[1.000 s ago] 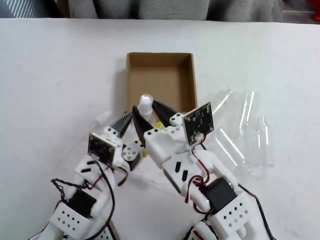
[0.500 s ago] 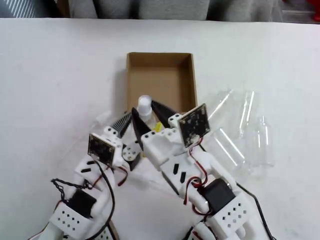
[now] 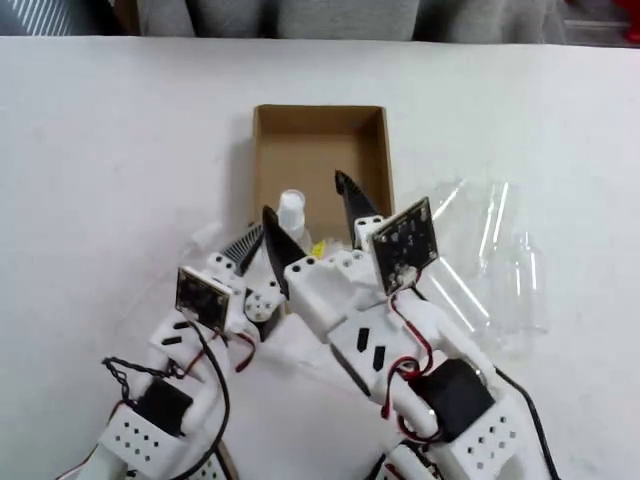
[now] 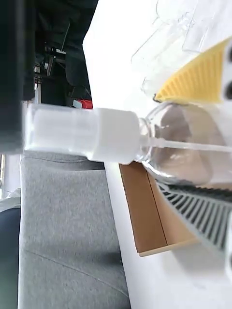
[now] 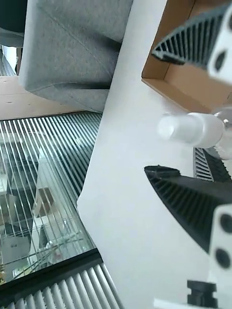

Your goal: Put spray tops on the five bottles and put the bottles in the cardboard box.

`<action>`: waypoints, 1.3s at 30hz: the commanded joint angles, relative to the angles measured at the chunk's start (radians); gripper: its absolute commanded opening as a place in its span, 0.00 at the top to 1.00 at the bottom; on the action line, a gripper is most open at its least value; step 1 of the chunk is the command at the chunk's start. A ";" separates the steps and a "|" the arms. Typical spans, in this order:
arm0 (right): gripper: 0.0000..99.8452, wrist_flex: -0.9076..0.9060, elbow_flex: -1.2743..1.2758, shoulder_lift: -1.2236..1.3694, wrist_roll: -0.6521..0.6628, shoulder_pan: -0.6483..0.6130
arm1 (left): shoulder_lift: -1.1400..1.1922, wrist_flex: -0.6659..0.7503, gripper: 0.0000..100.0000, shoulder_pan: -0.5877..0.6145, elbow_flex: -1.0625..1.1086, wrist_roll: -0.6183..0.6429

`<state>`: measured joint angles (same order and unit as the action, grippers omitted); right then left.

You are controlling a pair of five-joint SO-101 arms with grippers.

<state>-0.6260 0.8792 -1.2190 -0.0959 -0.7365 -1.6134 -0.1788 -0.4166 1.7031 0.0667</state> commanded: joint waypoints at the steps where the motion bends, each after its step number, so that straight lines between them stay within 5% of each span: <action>1: 0.70 -0.073 -0.132 -0.013 0.008 -0.008 | -0.016 0.005 0.89 -0.010 -0.005 -0.005; 12: 0.72 -0.271 -0.176 -0.013 0.015 0.266 | -0.016 0.005 0.89 -0.010 -0.005 -0.005; 18: 0.99 -0.344 -0.176 -0.013 0.017 0.360 | -0.016 0.003 0.89 -0.010 -0.005 -0.005; 39: 0.93 -0.475 -0.103 -0.131 0.008 0.489 | -0.016 -0.017 0.89 -0.010 -0.005 -0.005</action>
<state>-1.1170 0.7595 -1.2758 -0.0928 -0.2470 -1.6134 -0.1941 -0.4166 1.7031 0.0667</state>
